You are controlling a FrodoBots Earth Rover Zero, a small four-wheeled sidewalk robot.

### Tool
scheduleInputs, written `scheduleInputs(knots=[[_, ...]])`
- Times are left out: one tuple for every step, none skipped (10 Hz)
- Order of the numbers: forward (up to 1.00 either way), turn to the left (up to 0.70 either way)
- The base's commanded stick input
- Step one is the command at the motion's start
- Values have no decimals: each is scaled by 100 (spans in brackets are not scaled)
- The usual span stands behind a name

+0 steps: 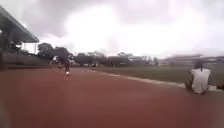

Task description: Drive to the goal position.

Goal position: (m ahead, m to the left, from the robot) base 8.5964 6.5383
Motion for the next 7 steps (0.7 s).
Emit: scheduleInputs(knots=[[50, 2], [50, 2], [50, 2], [50, 2], [50, 2], [50, 2], [50, 2]])
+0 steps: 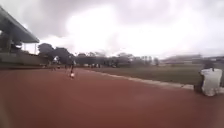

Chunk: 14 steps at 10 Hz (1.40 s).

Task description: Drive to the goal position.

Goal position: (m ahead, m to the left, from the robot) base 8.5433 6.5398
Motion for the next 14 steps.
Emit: scheduleInputs(knots=[[50, 2], [50, 2], [50, 2], [50, 2], [50, 2], [50, 2], [50, 2], [50, 2], [50, 2], [50, 2], [50, 2], [50, 2], [50, 2], [50, 2]])
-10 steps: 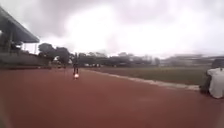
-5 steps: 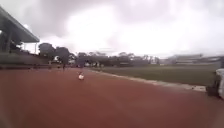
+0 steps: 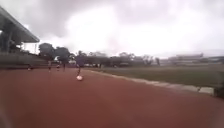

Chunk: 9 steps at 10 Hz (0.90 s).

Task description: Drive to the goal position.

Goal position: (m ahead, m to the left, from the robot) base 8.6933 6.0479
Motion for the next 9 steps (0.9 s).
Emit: scheduleInputs(knots=[[50, 2], [50, 2], [50, 2], [50, 2], [50, 2], [50, 2], [50, 2], [50, 2], [50, 2]])
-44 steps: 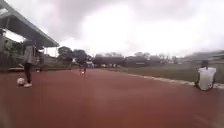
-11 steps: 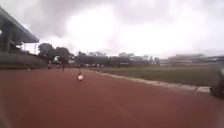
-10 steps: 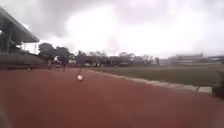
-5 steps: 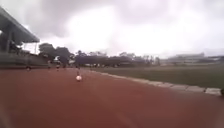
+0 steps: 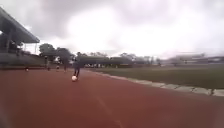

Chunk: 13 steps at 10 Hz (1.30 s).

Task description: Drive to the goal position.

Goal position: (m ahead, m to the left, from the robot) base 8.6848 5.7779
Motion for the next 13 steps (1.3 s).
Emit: scheduleInputs(knots=[[50, 2], [50, 2], [50, 2], [50, 2], [50, 2], [50, 2], [50, 2], [50, 2], [50, 2], [50, 2], [50, 2], [50, 2], [50, 2]])
